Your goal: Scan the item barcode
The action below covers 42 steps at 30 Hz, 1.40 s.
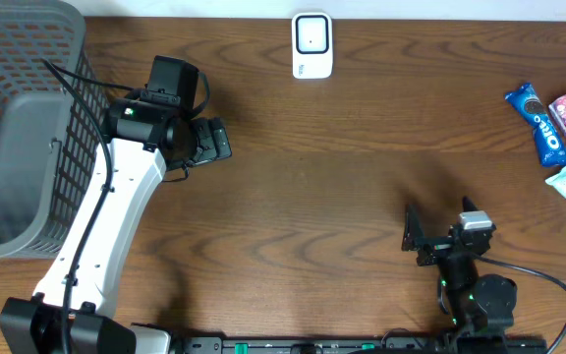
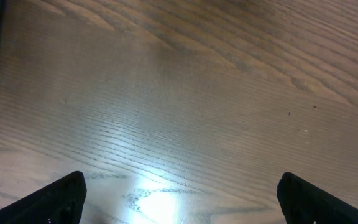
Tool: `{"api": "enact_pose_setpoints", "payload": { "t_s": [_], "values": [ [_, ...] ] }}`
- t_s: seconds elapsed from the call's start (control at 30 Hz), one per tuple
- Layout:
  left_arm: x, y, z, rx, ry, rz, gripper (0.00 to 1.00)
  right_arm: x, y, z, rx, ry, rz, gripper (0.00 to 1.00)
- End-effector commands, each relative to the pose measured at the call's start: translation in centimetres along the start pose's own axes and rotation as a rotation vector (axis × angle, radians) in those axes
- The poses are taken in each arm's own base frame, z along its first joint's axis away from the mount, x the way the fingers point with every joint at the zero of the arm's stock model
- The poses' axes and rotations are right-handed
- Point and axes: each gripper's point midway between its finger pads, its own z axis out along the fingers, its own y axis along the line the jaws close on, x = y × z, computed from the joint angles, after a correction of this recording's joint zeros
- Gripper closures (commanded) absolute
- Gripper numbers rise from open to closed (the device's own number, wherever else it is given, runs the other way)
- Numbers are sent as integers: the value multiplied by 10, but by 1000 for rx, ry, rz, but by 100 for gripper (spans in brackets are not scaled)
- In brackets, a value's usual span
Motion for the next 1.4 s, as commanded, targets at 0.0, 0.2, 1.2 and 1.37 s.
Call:
{"api": "enact_pose_setpoints", "payload": {
  "t_s": [0.0,0.2,1.2,1.37],
  "values": [
    [0,3,1,-15,0,14,2,-4,-8,-2,44,-23,4,1],
    [0,3,1,-15,0,14,2,-4,-10,-2,53,-24,1,1],
    [0,4,1,-16,1,14,2,-5,-18,-3,85,-27,-63,1],
    [0,4,1,-16,1,14,2,-6,-18,-3,85,-27,-63,1]
  ]
}}
